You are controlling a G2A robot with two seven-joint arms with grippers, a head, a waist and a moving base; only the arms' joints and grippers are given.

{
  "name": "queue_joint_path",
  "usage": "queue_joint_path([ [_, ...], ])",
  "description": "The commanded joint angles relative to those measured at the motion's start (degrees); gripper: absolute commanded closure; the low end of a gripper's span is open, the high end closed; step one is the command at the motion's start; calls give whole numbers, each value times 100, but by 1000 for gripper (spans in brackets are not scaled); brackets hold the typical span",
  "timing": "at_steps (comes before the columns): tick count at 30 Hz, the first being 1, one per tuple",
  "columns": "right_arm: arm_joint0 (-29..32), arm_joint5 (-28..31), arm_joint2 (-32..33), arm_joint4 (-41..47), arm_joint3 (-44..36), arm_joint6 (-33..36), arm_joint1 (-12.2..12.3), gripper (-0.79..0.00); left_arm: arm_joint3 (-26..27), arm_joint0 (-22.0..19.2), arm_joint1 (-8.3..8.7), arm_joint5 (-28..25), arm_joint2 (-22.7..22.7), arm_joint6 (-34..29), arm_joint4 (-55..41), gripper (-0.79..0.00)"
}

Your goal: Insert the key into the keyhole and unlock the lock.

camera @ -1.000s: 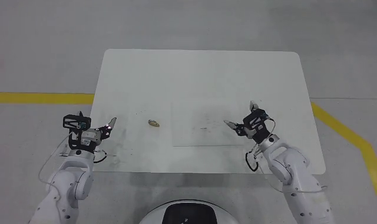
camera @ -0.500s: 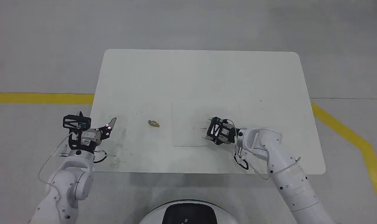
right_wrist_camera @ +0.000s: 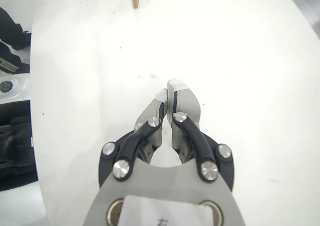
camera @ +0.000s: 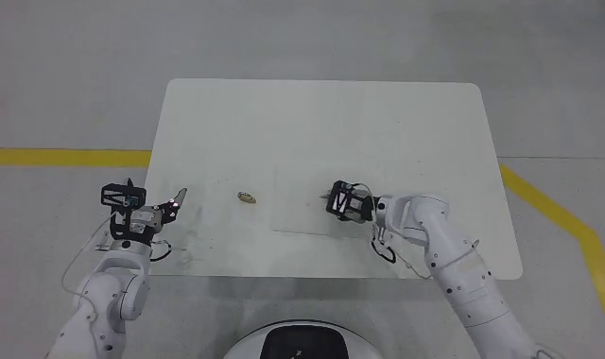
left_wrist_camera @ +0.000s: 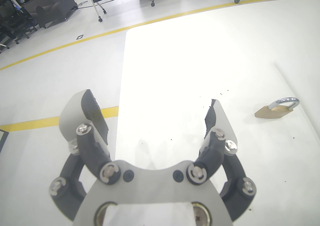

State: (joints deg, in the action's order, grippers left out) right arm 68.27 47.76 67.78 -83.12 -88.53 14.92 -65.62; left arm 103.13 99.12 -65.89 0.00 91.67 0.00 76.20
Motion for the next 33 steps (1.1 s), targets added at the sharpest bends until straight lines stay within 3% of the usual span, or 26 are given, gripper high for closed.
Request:
queue_joint_path([
  [1, 128, -21, 242, 38, -193, -182, 47, 0, 0, 0, 0, 0, 0, 0, 0, -785],
  [8, 720, -423, 1025, 361, -669, -1211, 162, 0, 0, 0, 0, 0, 0, 0, 0, -785],
  [14, 984, -505, 1351, 1600, -482, -2060, 152, 0, 0, 0, 0, 0, 0, 0, 0, -785],
  [18, 1195, -157, 1542, 2679, -185, -2579, 148, 0, 0, 0, 0, 0, 0, 0, 0, -785],
  [20, 1265, 144, 1710, 2875, -46, -2721, 175, 0, 0, 0, 0, 0, 0, 0, 0, -785],
  [30, 1265, 144, 1710, 2875, -46, -2721, 175, 0, -8, -2, 1, 4, 4, 3, 31, -785],
  [33, 1265, 144, 1710, 2875, -46, -2721, 175, 0, 89, -34, -7, -662, -90, 16, -538, -785],
])
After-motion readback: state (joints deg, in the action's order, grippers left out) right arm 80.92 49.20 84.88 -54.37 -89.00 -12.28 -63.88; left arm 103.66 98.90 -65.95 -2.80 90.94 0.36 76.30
